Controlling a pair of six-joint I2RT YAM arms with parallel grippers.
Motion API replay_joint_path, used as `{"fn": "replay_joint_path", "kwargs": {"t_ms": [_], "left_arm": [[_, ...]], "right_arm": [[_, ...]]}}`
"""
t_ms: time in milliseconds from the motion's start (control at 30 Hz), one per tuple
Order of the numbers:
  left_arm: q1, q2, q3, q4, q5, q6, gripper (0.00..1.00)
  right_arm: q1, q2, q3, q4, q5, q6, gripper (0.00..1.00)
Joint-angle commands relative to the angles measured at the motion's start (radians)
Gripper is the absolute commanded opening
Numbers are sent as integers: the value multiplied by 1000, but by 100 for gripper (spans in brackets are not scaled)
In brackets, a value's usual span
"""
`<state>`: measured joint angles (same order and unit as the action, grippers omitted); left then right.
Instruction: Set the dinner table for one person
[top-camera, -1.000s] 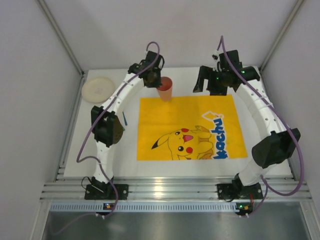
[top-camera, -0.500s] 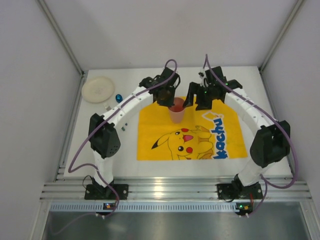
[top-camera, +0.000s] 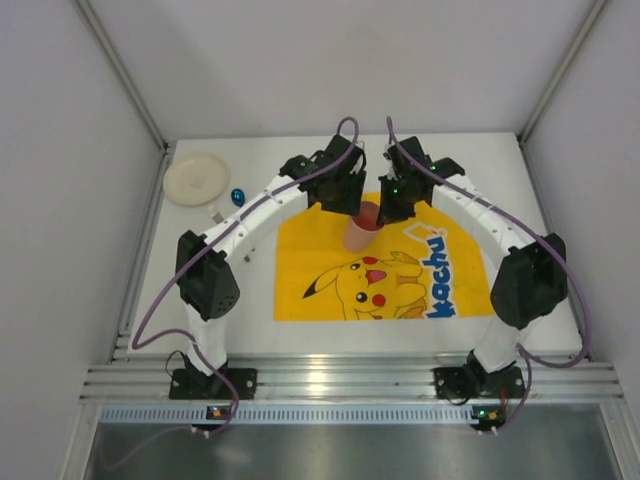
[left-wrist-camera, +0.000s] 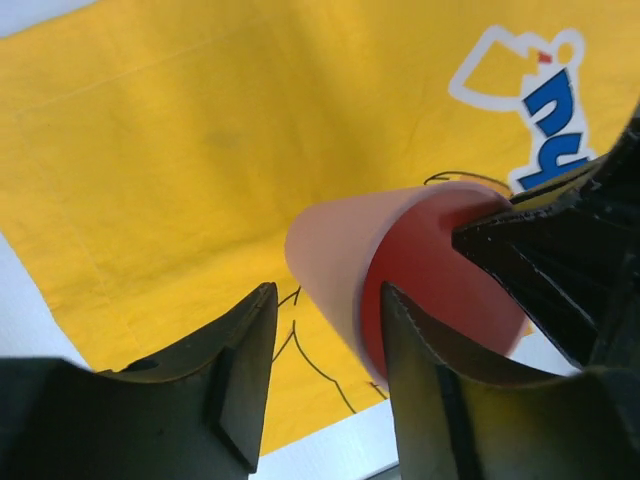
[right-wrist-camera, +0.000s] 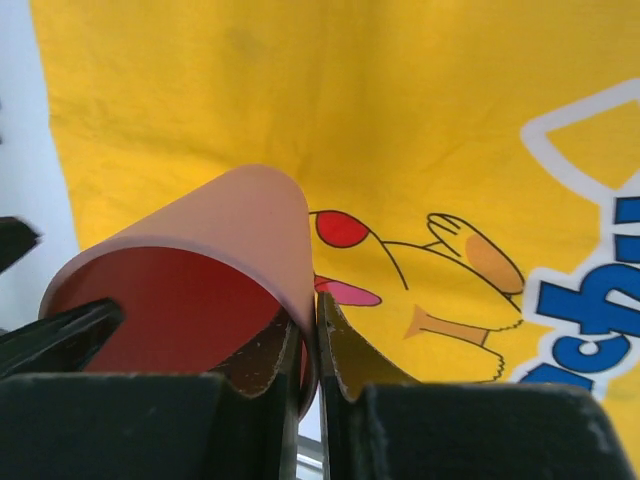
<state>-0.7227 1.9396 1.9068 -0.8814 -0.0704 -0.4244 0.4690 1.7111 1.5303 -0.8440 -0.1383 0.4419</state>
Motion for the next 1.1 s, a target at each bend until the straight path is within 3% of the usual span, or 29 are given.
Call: {"fn": "replay_joint_path", "kwargs": {"t_ms": [0, 100, 200, 533, 667, 967, 1067], "left_arm": [[8, -106, 61, 50, -6, -14, 52], [8, -122, 72, 22, -115, -14, 60], [19, -136, 69, -14, -218, -2, 66], [291, -218, -144, -41, -269, -63, 63], [344, -257, -264, 10, -267, -22, 63], [410, -246, -342, 71, -206, -2, 63], [428, -199, -336, 73, -219, 3, 62]], "right_arm": [[-18, 5, 119, -108, 134, -51, 0], [-56, 24, 194, -173, 213, -68, 0], [-147, 31, 212, -188, 180, -75, 0], [-453, 126, 192, -132, 148, -54, 0], [-455, 206, 260, -113, 195, -45, 0], [-452, 301, 310, -132, 318, -42, 0], [-448, 303, 324, -150, 322, -43, 17]]}}
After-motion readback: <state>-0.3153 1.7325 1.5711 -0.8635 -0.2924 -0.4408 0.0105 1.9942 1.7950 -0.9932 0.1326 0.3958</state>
